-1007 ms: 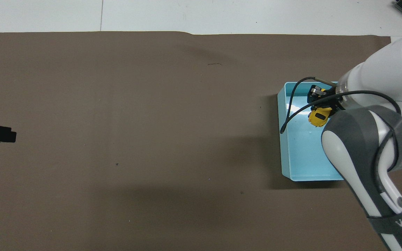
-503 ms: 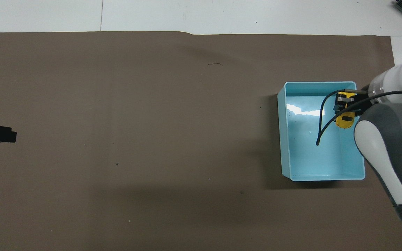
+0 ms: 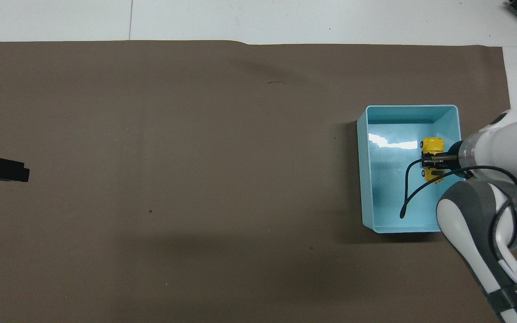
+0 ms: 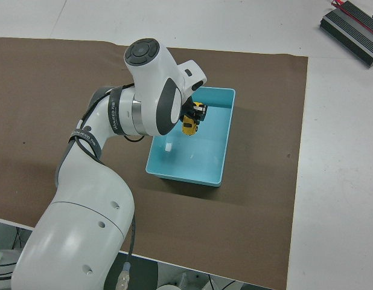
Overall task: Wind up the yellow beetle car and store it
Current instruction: 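Carry the held car over the blue bin with the right gripper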
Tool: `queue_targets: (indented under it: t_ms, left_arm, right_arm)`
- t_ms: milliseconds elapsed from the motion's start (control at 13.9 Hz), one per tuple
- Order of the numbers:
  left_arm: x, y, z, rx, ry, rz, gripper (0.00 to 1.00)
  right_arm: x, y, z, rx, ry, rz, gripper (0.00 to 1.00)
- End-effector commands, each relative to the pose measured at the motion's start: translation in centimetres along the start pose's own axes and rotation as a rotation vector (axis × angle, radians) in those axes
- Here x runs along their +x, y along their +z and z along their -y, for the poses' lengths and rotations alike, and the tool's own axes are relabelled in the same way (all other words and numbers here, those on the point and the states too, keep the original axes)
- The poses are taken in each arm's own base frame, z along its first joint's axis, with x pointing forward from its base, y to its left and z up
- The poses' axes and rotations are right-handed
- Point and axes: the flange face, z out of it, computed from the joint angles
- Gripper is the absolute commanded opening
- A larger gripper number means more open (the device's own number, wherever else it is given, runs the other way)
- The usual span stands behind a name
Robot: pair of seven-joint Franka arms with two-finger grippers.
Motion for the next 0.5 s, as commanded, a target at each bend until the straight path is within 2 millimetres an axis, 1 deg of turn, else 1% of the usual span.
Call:
queue_targets:
  t_ms: [0,144,216,288,432]
  left_arm:
    - [0.1,-0.5,0.0,0.004,0.017,0.002,1.0]
    - [0.0,-0.4,0.0,0.004,0.011,0.007,1.0]
    - [0.0,-0.4,-0.1,0.004,0.012,0.008,1.0]
    - [0.0,-0.4,0.1,0.004,0.008,0.008,1.0]
    - [-0.1,-0.4,0.9,0.003,-0.006,0.008,1.0]
  right_arm:
    - [-2.0,2.2,-0.2,0.029,-0.02,-0.021,0.0]
    - [-3.1,4.3,0.2,0.1,0.019,0.005,0.0]
    - [-3.9,5.6,0.3,0.117,-0.009,0.004,0.0]
    - [-4.5,6.5,0.4,0.126,-0.016,-0.003,0.0]
    - [-5.0,7.8,1.1,0.136,-0.049,0.015,0.0]
